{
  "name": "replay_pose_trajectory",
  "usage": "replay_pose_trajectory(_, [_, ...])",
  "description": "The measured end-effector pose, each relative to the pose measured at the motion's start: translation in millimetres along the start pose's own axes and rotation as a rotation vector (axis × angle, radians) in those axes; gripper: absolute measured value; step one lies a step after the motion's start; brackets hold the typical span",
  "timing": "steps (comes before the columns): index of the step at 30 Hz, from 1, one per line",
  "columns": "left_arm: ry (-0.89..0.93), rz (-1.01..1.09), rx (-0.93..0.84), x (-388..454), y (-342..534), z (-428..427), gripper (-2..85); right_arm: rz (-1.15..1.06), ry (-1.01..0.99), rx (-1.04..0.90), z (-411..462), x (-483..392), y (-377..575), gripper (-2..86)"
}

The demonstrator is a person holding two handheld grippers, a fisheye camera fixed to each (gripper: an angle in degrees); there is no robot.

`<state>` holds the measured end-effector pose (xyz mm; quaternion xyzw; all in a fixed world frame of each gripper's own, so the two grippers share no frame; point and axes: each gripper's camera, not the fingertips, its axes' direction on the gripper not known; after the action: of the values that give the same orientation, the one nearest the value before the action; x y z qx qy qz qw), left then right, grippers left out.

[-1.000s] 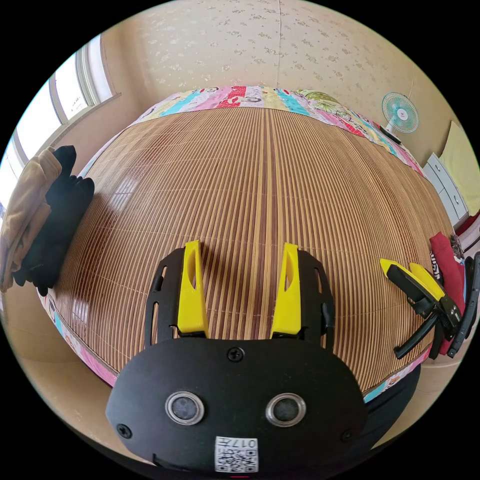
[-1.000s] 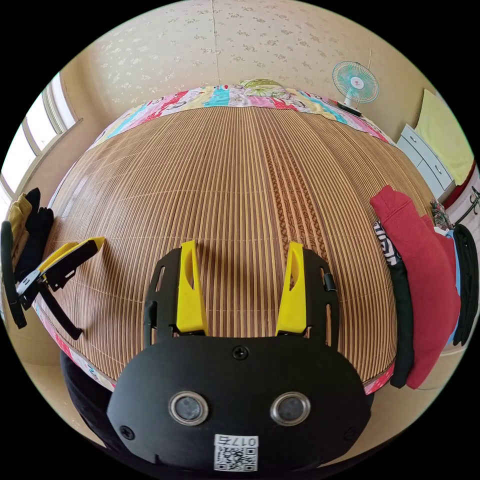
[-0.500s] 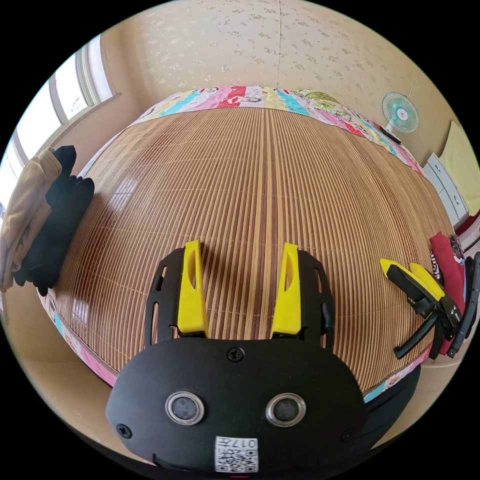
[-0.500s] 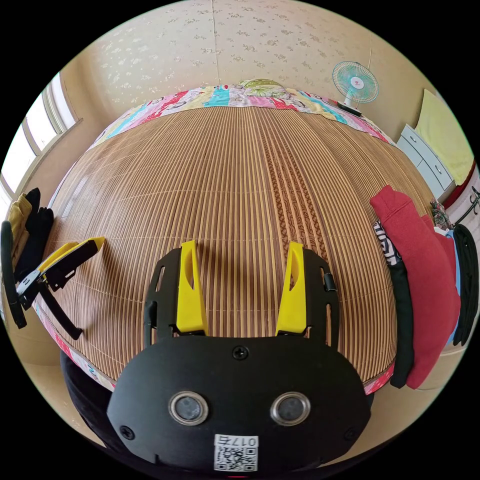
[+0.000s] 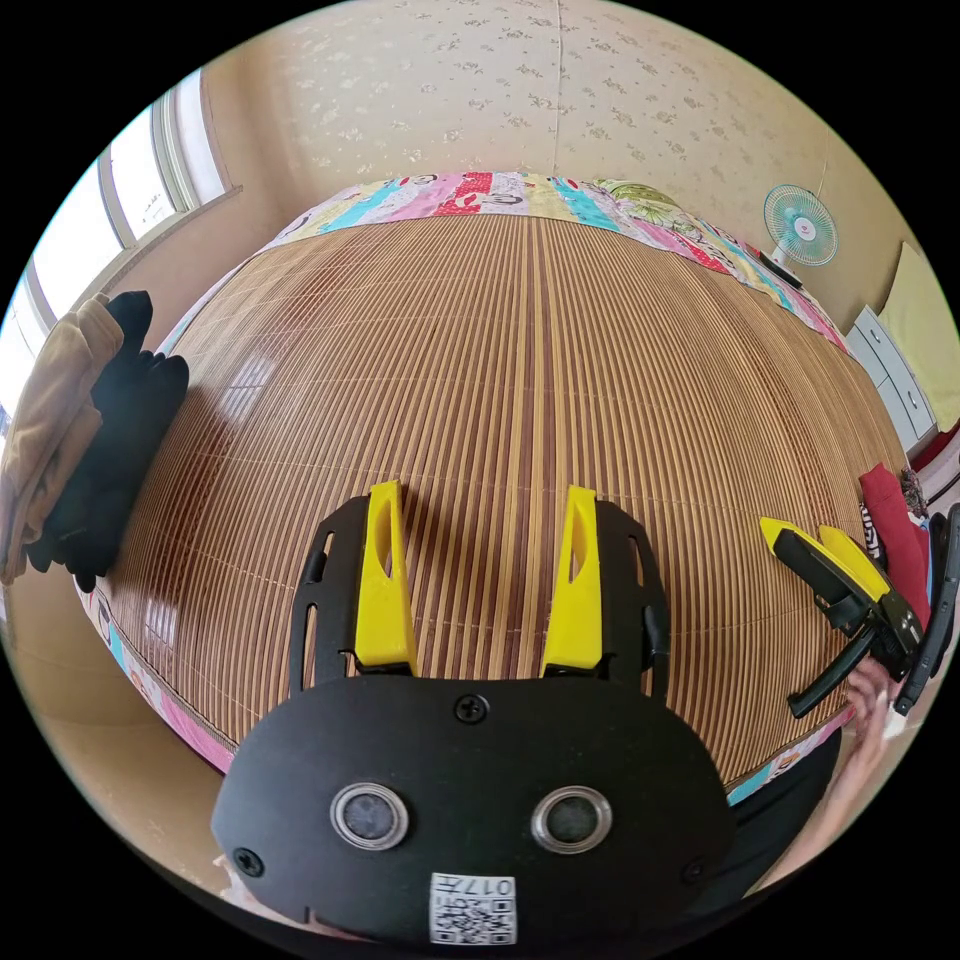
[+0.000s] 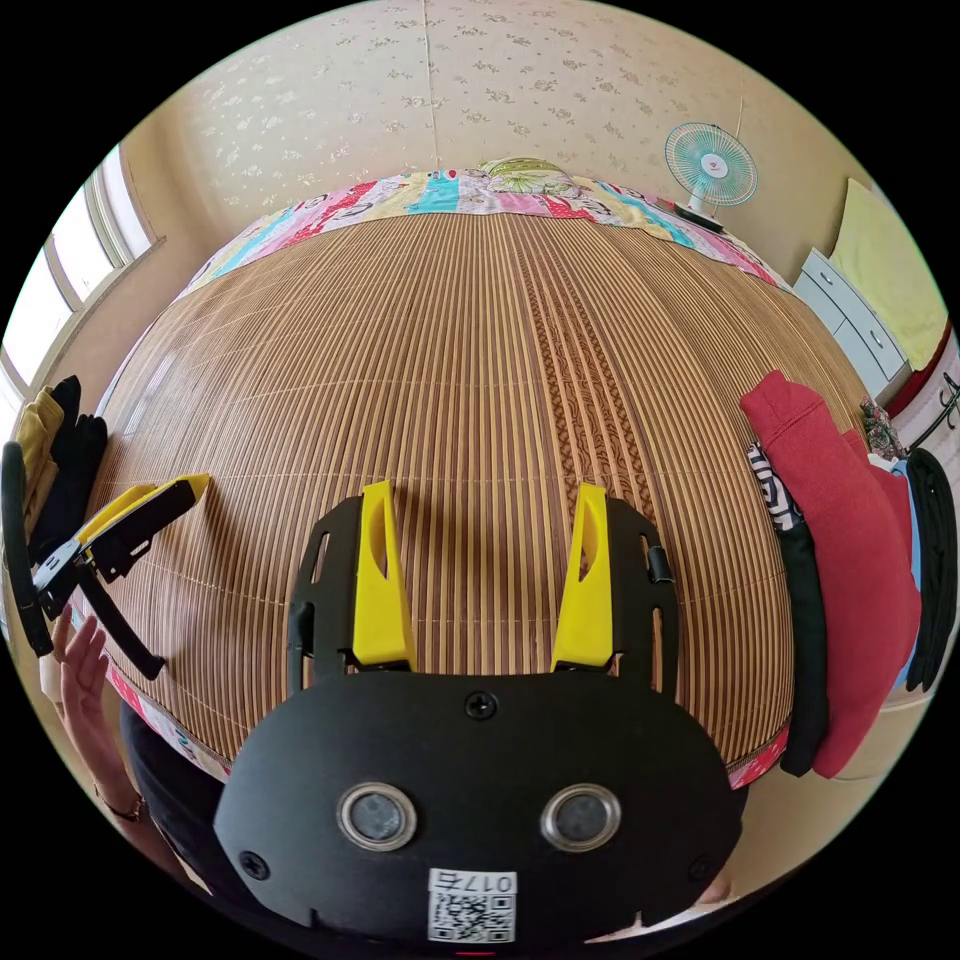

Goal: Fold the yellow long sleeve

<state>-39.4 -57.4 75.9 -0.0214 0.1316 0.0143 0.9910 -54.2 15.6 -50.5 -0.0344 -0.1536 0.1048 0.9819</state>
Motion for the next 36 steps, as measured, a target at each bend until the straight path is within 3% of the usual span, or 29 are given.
replay_pose_trajectory(25, [-0.003, -0.011, -0.006, -11.4, 9.7, 9.0, 21.2, 0.000, 0.004, -0.007, -17.3, -58.1, -46.8, 22.8])
replay_pose_trajectory(27, [0.004, -0.026, -0.004, -17.0, 14.3, 5.8, 20.5, -0.024, -0.008, -0.016, -24.3, -62.2, -51.1, 21.6])
replay_pose_trajectory(30, [0.002, -0.034, 0.000, -32.4, 30.7, -5.8, 15.8, -0.022, -0.046, -0.038, -39.1, -53.7, -48.8, 12.9])
replay_pose_trajectory(33, [0.149, -0.055, 0.061, -61.9, 67.2, -28.6, 9.5, -0.007, -0.173, 0.011, -69.5, -23.6, -29.4, 5.8])
replay_pose_trajectory(36, [0.531, -0.097, 0.226, -107.3, 120.9, -58.8, 7.9, 0.041, -0.331, 0.201, -126.7, 27.8, 6.9, 2.6])
